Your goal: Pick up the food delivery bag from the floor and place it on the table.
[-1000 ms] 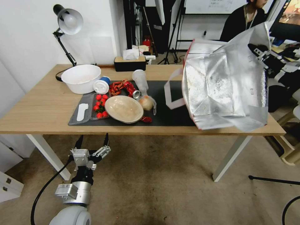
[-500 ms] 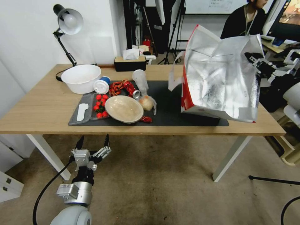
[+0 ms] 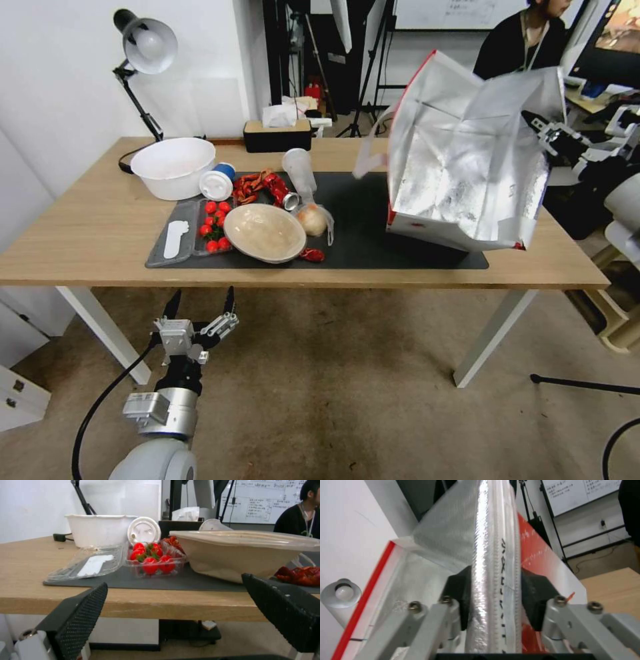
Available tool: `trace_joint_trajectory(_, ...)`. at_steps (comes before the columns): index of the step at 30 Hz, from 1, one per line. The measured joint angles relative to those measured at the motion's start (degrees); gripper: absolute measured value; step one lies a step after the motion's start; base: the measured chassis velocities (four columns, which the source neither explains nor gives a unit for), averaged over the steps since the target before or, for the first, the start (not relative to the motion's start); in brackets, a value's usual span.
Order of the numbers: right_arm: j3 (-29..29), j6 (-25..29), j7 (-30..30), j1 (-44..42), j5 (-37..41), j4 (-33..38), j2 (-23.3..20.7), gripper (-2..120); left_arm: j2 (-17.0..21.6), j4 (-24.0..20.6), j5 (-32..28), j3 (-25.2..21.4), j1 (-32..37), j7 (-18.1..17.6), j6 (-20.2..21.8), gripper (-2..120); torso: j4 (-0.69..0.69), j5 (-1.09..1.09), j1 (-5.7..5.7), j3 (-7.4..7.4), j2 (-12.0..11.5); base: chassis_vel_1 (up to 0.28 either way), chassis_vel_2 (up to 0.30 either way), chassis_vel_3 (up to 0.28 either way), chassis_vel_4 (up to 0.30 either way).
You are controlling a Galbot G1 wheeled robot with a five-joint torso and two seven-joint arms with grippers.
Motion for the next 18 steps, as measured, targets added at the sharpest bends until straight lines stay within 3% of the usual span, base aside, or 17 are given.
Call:
trace_joint_trajectory(12, 2.00, 3.07, -1.79, 0.23, -2.54, 0.49, -0.33, 80, -0.01, -0.22, 0.09, 0.06, 0.13, 0.22, -0.07, 100, 0.00, 0.00, 0.00, 0.00, 0.00, 0.000, 0.000, 0.000, 0.000)
trace_joint_trajectory(14, 2.29, 4.49, -3.49, -0.13, -2.96, 0.97, -0.46, 90, 0.02, -0.23, 0.10, 0.09, 0.14, 0.24, -0.07, 100, 0.00, 0.00, 0.00, 0.00, 0.00, 0.000, 0.000, 0.000, 0.000)
trace_joint_trajectory(18, 2.30, 7.57, -7.74, -1.38, -3.34, 1.57, -0.55, 98, 0.01, -0.24, 0.11, 0.12, 0.19, 0.26, -0.09, 100, 0.00, 0.00, 0.00, 0.00, 0.00, 0.000, 0.000, 0.000, 0.000)
